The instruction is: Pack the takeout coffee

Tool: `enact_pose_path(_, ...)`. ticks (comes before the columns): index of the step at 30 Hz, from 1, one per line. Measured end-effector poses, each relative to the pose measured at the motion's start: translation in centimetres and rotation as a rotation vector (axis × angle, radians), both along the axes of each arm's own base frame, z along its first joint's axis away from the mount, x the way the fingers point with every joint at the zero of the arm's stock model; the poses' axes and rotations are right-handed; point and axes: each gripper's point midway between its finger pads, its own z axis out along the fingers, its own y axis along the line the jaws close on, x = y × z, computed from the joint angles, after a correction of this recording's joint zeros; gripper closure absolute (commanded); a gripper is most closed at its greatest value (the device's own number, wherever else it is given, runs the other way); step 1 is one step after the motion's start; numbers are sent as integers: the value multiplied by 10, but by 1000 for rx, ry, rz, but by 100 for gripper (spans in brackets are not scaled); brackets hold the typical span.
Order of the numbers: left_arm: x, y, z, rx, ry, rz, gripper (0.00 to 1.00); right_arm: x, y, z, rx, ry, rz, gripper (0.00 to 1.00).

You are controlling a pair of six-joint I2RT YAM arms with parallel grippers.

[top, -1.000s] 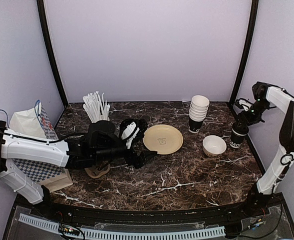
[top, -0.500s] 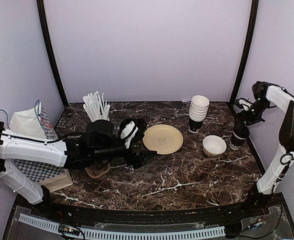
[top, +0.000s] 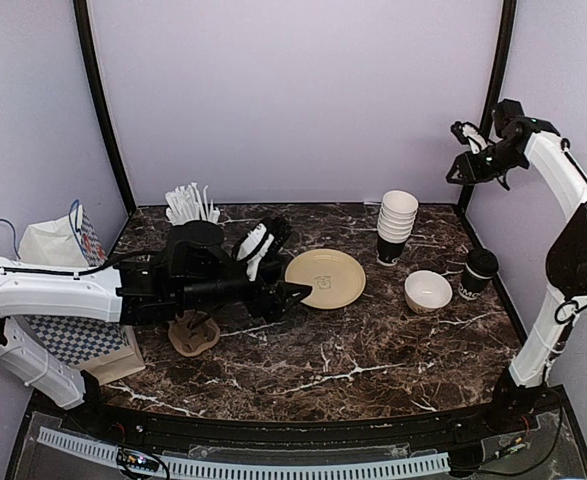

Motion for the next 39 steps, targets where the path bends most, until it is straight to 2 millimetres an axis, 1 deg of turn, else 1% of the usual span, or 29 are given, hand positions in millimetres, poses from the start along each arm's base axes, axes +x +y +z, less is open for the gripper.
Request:
enact_pose_path(1,0,-1,3,0,3,1,15,10,13,4,19,-13,21,61)
enact_pose_path(3,1,-1,5,0,6,3,16,25,35,2,38,-16,62,60)
enact_pose_path(5,1,0,5,5,16,5,16,36,56,-7,54,-1,94,60)
enact_pose_path(6,1,0,3,8,21,8,16,40,66,-15,60,16,108,60)
enact_pose_path(8,0,2,-1,21,34,13,16,43,83,-35,63,64,133,61)
enact_pose_path(11,0,3,-4,32,45,20,16,43,99,-55,62,112,160,62)
enact_pose_path(12,0,4,-5,35,46,21,16,42,102,-59,62,122,163,66)
enact_pose_path(15,1,4,-6,40,48,24,16,43,102,-61,61,127,158,73)
enact_pose_path(18,1,4,-6,41,48,25,16,44,101,-62,59,127,147,78)
enact_pose_path(21,1,4,-6,40,49,25,16,44,100,-65,55,133,139,77)
enact_pose_path(23,1,4,-7,41,49,25,16,44,99,-66,47,135,134,70)
enact_pose_path(25,1,4,-7,41,49,25,16,44,99,-67,41,134,130,69)
enact_pose_path(28,1,4,-7,40,49,24,16,46,99,-66,36,130,126,73)
enact_pose_path(32,0,4,-7,39,52,25,16,46,97,-67,28,131,113,76)
enact_pose_path(35,0,4,-7,39,52,24,16,49,97,-66,25,127,112,80)
enact_pose_path(39,0,4,-7,40,53,24,16,48,98,-69,21,134,114,80)
